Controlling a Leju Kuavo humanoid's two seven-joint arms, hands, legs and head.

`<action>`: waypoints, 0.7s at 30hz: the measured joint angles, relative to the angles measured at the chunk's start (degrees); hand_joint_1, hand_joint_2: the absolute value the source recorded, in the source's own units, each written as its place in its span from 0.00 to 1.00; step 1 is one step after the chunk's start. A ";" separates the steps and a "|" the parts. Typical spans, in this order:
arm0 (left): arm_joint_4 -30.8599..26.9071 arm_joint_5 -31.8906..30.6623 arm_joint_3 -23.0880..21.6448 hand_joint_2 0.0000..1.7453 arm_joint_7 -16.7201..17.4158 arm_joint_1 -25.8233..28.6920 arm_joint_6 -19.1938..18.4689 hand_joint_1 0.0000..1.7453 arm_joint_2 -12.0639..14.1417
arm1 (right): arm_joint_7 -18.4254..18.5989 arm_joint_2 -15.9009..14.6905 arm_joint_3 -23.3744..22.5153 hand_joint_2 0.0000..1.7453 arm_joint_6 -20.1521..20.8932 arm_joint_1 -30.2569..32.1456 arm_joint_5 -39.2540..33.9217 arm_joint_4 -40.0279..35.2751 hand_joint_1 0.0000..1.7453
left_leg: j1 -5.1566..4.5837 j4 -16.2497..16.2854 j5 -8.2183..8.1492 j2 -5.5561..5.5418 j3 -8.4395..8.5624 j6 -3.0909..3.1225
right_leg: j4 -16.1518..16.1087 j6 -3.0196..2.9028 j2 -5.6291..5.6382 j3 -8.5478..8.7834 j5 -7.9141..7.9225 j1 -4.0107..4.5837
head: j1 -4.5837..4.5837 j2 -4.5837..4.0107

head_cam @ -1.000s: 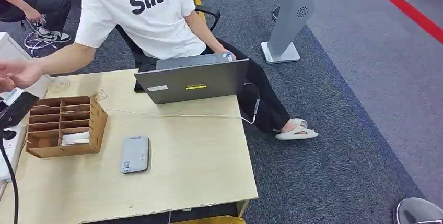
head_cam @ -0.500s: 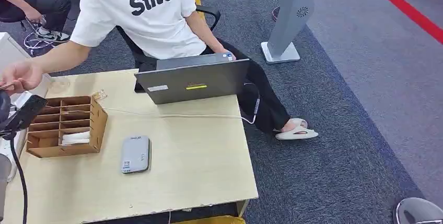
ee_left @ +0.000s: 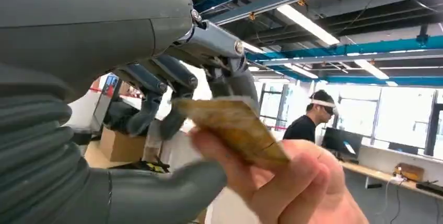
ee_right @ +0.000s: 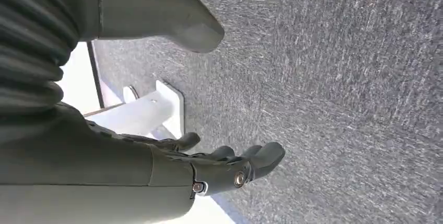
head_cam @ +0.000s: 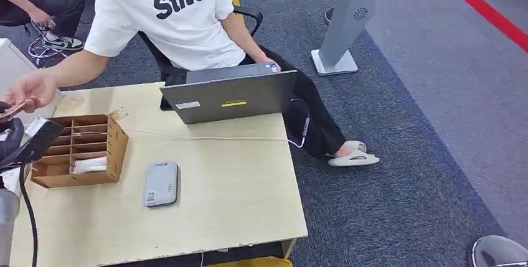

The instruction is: Pass the card to the sensor for recognition and then transmit it.

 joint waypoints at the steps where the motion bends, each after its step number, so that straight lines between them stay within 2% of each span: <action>1: 0.00 0.00 0.00 1.00 0.00 0.14 0.00 0.00 0.00 | -0.02 0.00 0.00 1.00 0.00 0.00 0.00 0.00 0.00 | 0.00 0.00 0.00 0.00 0.00 0.00 | 0.00 0.00 0.00 0.00 0.00 0.00 | 0.00 0.00; 6: -0.09 0.00 0.07 1.00 0.00 0.74 0.02 0.00 -0.04 | -0.07 0.00 0.00 1.00 0.00 0.01 0.00 0.00 0.00 | 0.00 0.00 0.02 0.00 0.01 0.00 | 0.00 -0.02 0.00 0.00 0.02 0.00 | -0.02 0.00; 7: -0.22 -0.04 0.11 0.00 0.00 0.92 0.04 0.00 -0.09 | -0.07 0.00 -0.02 1.00 0.02 0.01 0.00 0.00 0.00 | 0.01 0.00 0.03 0.00 0.01 0.00 | 0.00 -0.02 0.00 0.00 0.03 0.00 | -0.02 0.00; 17: -0.96 -1.03 0.28 0.00 0.02 2.10 0.65 0.00 -1.03 | 0.41 0.00 -0.83 1.00 0.11 0.00 0.22 0.00 0.00 | 0.01 0.00 0.05 -0.01 0.00 0.00 | 0.00 -0.02 -0.01 0.00 0.03 0.00 | 0.00 0.00; 21: -3.62 -0.59 0.35 0.00 -1.26 4.33 1.18 0.00 -1.55 | 0.41 0.00 -1.20 1.00 0.11 0.02 0.48 0.00 0.00 | 0.00 0.00 0.05 0.00 0.01 0.00 | 0.00 -0.02 -0.01 0.00 0.03 0.00 | 0.00 0.00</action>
